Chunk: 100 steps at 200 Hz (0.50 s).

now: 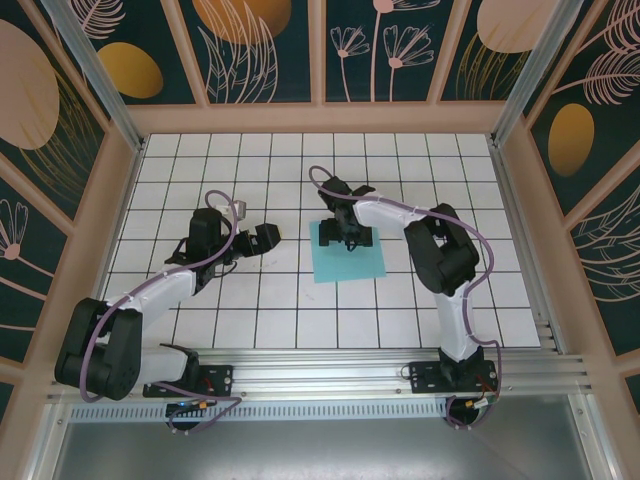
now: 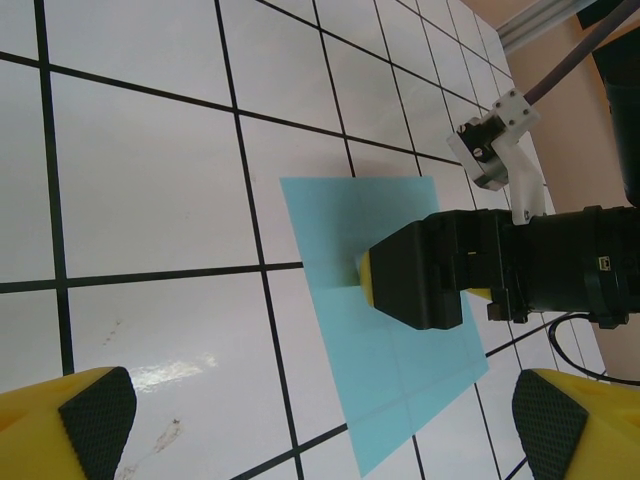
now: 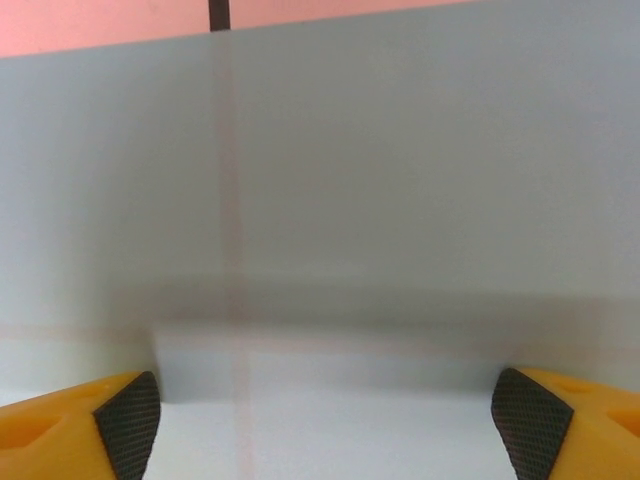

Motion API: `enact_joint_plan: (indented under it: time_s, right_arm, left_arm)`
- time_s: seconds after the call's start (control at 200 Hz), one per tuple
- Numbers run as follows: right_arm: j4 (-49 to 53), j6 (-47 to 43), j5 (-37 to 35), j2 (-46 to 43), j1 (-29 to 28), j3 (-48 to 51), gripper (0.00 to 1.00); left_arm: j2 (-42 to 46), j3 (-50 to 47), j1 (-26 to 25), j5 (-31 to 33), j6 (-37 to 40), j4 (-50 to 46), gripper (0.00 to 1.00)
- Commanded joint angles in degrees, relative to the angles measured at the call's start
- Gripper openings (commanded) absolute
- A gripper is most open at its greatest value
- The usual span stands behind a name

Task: Fold a paper plane with a square sheet of paper (pick it up from the middle)
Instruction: Fold the square sheet of paper in half at the center of the table.

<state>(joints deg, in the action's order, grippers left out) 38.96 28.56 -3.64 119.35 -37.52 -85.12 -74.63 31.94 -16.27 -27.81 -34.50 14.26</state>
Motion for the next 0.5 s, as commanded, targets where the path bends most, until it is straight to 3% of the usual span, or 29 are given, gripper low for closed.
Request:
enact_joint_plan:
  time_s: [0.0,0.285,0.495]
  right_arm:
    - [3.84,-0.31,0.89,5.08,-0.71,0.89,0.87]
    - [4.25,0.14,-0.05,5.32,-0.97,0.28,0.87]
    - [8.64,-1.71,-3.65,1.86,-1.24,-6.35,0.90]
  left_arm:
    - [-0.57,1.63,-0.25,0.45,1.15,-1.01,0.99]
    - [-0.33,1.81,-0.22,0.46,0.99,-1.12,0.99]
    - [-0.26,1.82,-0.23,0.25,0.95,-1.01,0.99]
